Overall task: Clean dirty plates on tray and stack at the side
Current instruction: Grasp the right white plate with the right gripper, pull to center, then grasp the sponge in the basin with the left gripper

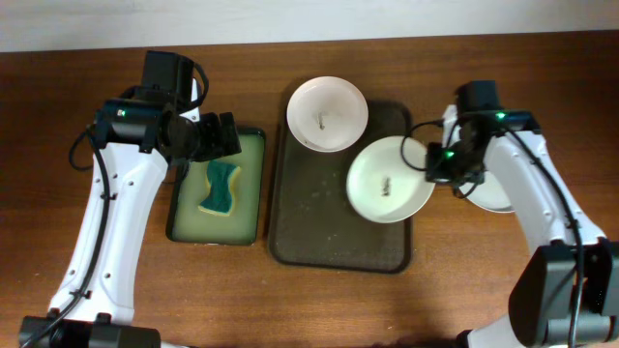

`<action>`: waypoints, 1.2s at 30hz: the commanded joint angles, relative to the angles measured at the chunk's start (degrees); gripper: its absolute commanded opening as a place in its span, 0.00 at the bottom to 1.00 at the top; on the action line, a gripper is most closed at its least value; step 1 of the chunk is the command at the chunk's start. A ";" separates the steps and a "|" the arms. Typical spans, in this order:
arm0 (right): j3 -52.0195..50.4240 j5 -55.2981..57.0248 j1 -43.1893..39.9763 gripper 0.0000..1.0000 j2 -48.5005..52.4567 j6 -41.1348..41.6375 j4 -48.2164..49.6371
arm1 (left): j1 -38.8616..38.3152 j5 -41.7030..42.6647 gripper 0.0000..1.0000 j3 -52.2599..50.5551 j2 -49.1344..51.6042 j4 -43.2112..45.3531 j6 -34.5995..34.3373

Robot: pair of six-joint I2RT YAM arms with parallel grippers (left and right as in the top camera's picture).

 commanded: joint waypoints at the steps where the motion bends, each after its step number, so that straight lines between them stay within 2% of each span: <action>1: -5.25 -0.39 6.91 0.04 0.70 8.76 1.07 | 0.13 0.42 0.99 0.52 -0.61 0.00 0.48; 7: -12.92 -0.72 14.34 0.04 0.76 21.66 10.08 | 0.13 0.42 0.99 0.52 -0.61 0.00 0.48; 9: -12.26 -2.03 14.80 0.19 0.63 21.29 10.49 | 0.13 0.42 1.00 0.52 -0.63 0.00 0.48; 10: -11.04 -1.90 14.67 0.27 0.44 17.92 10.54 | 0.11 0.42 0.99 0.52 -0.63 0.00 0.48; 11: -9.97 -1.95 14.36 0.29 0.35 14.91 10.49 | 0.13 0.42 1.00 0.52 -0.63 0.00 0.48; 12: -7.50 -1.90 13.99 0.31 0.02 8.41 9.75 | 0.13 0.61 0.99 0.52 -0.61 0.00 0.46; 15: -3.26 -1.64 13.40 0.31 -0.22 -0.07 7.63 | 0.11 0.68 0.99 0.52 -0.61 -0.02 0.46; 18: -1.33 -1.51 12.79 0.30 -0.22 -1.66 5.66 | 0.13 2.80 0.99 0.52 -0.61 -0.07 0.46; 21: -1.36 -1.51 12.92 0.30 -0.22 -1.64 4.61 | 0.07 -0.42 0.99 -0.74 -0.31 1.79 0.48; 27: -1.36 -1.51 12.90 0.31 -0.22 -1.64 4.42 | 0.09 -3.45 1.00 -14.10 4.98 8.22 0.48; 30: -1.36 -1.51 12.90 0.30 -0.22 -1.64 4.48 | 0.13 -6.69 1.00 -17.27 8.66 11.63 1.18; 31: -1.36 -1.51 12.90 0.31 -0.22 -1.64 4.48 | 0.13 -7.67 0.95 -18.21 9.97 14.19 1.22; 32: -1.36 -1.51 12.90 0.30 -0.22 -1.64 4.48 | 0.13 -7.56 0.84 -19.37 11.93 18.14 1.79; 33: -1.36 -1.51 12.90 0.30 -0.22 -1.62 4.48 | 0.13 -7.58 0.65 -20.00 13.35 20.41 1.84; 34: -1.36 -1.51 12.90 0.30 -0.22 -1.62 4.46 | 0.11 -7.58 0.57 -20.46 15.43 22.25 1.86; 36: -1.36 -1.51 12.92 0.30 -0.22 -1.60 4.42 | 0.13 -7.58 0.51 -20.50 19.93 24.06 1.86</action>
